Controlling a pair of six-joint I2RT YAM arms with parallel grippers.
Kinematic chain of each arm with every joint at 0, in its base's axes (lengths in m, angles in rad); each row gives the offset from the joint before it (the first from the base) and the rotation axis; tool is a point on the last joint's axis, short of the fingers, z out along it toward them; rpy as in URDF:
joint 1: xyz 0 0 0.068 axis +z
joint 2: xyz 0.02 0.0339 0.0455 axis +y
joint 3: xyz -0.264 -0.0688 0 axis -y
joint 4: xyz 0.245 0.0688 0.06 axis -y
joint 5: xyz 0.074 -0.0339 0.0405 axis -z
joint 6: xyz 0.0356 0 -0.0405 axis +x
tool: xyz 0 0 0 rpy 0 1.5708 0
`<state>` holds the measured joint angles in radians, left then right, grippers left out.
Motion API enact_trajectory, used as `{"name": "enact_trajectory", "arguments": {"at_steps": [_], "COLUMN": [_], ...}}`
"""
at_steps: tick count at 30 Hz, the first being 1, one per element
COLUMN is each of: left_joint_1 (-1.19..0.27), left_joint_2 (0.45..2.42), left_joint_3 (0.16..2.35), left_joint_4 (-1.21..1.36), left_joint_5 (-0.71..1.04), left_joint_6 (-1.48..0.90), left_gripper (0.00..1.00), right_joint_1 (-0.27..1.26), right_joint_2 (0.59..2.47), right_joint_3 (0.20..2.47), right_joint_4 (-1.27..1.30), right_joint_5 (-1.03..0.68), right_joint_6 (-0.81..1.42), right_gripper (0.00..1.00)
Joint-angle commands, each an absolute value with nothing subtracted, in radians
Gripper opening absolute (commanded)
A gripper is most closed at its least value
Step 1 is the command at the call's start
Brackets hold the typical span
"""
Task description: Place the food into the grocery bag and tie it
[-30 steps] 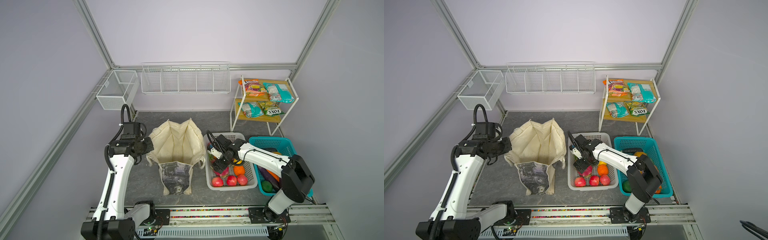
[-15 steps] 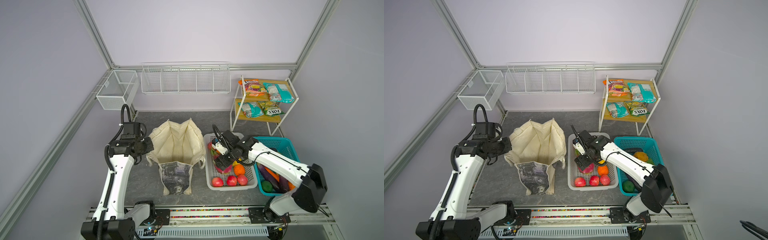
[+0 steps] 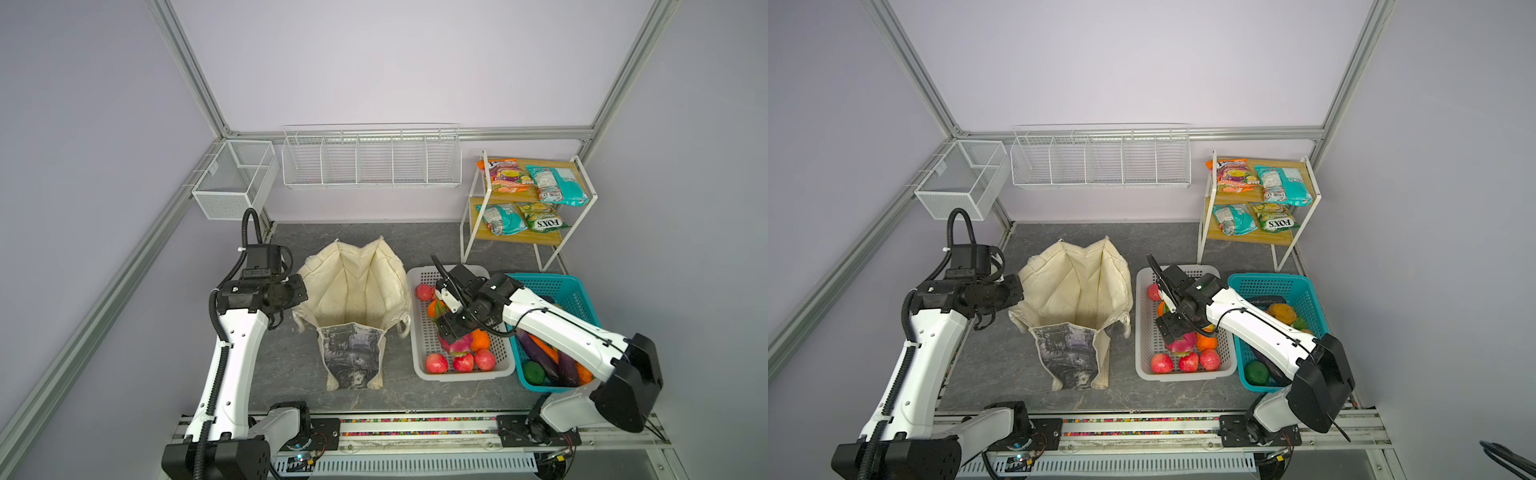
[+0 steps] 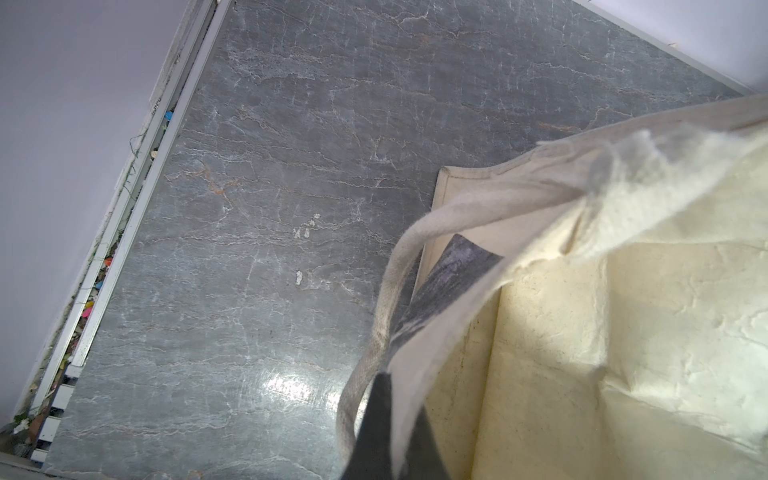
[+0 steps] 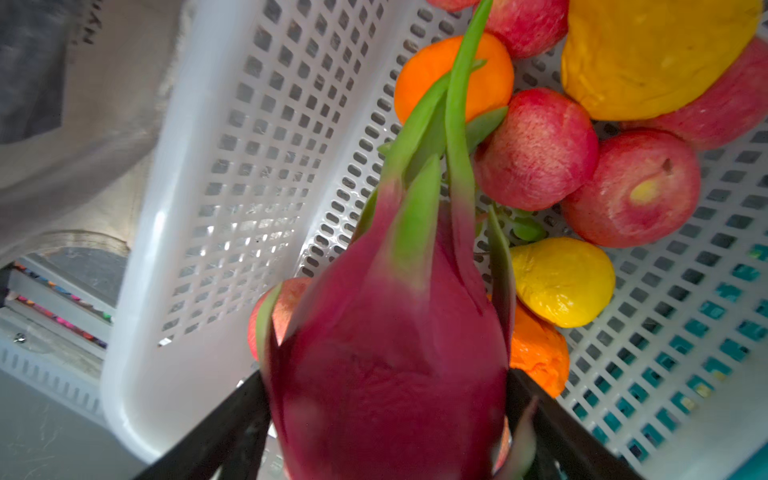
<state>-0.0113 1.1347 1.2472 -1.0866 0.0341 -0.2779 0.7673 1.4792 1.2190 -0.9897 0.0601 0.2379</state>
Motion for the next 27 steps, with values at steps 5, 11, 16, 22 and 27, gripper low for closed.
{"name": "enact_trajectory", "arguments": {"at_steps": [5, 11, 16, 22, 27], "left_joint_1": [-0.003, -0.004, -0.003, -0.003, -0.003], "left_joint_2": [1.119, 1.114, 1.112, 1.116, 1.114], "left_joint_3": [1.262, 1.252, 1.244, 1.238, 1.238], "left_joint_4": [-1.089, -1.085, -1.078, -1.071, -1.068], "left_joint_5": [0.062, 0.066, 0.068, 0.078, 0.079], "left_joint_6": [-0.272, -0.272, -0.273, -0.274, -0.276], "left_gripper": [0.0, 0.0, 0.0, 0.0, 0.0], "right_joint_1": [0.774, 0.796, 0.799, 0.787, 0.784], "right_joint_2": [1.555, 1.514, 1.361, 1.369, 1.355], "right_joint_3": [1.2, 1.191, 1.099, 1.143, 1.147], "right_joint_4": [-0.859, -0.765, -0.582, -0.667, -0.698], "right_joint_5": [0.102, 0.186, 0.124, 0.098, 0.102], "right_joint_6": [0.286, 0.316, 0.304, 0.312, 0.331], "right_gripper": [0.88, 0.88, 0.88, 0.89, 0.89]}}
